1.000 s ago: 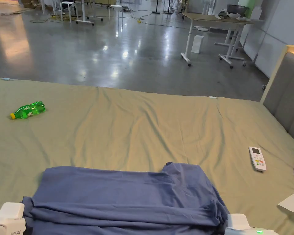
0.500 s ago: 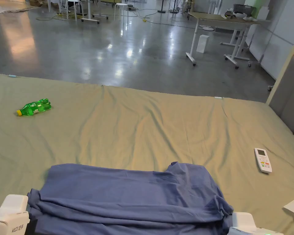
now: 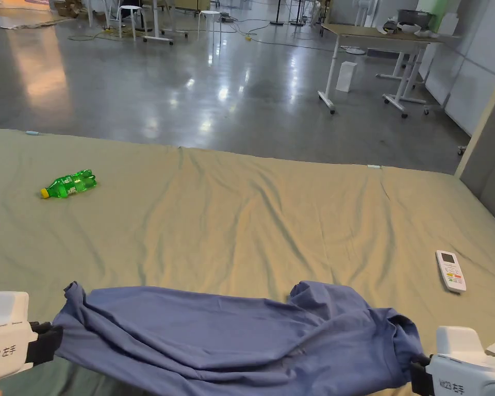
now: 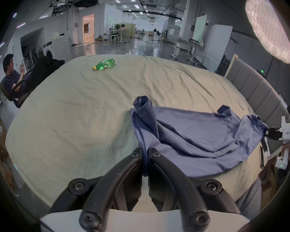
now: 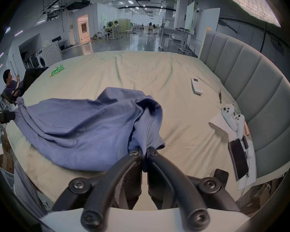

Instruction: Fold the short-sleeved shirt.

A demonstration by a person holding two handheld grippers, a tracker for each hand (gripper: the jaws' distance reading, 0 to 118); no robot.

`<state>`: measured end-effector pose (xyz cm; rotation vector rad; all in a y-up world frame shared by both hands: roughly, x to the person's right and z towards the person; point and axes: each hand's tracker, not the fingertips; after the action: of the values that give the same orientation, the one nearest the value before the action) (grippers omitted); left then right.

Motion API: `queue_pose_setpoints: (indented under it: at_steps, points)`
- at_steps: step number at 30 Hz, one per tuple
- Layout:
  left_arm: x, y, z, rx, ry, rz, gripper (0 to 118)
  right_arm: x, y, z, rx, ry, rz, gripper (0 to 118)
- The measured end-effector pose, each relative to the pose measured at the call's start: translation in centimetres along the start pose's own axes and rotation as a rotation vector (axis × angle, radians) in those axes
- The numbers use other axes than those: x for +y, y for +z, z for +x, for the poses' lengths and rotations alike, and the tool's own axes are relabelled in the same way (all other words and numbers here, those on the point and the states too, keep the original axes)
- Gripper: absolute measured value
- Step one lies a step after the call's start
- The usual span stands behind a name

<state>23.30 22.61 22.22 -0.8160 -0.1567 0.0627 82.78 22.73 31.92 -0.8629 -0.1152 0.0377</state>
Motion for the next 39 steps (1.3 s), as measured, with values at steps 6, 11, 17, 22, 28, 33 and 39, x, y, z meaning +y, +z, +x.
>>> queue_pose_setpoints:
  at_steps: [6,11,17,22,28,33,39]
  points:
    - [-2.1,2.8,-2.1,0.015,0.027,-0.001,7,-1.8,3.2,0.6,-0.020,0.029,-0.011,5]
    - [-6.8,3.6,-3.7,0.005,0.078,-0.076,6,-6.5,3.9,-0.3,0.019,0.039,-0.108,5]
    - [-12.4,2.4,-3.9,0.037,0.087,-0.184,6,-12.7,1.8,-1.0,0.012,0.002,-0.226,5]
    - [-15.4,0.2,-4.3,0.076,0.076,-0.252,6,-15.4,0.0,-1.6,-0.001,-0.041,-0.241,5]
    - [-15.8,-0.4,-3.0,0.104,0.069,-0.251,7,-15.2,0.2,-2.3,-0.026,-0.052,-0.220,5]
    - [-14.7,0.8,-2.3,0.099,0.026,-0.222,41,-13.0,2.7,-3.8,-0.104,0.004,-0.150,73]
    - [-11.7,1.5,0.0,0.085,-0.028,-0.014,63,-9.1,4.3,-5.4,-0.169,0.049,0.118,81]
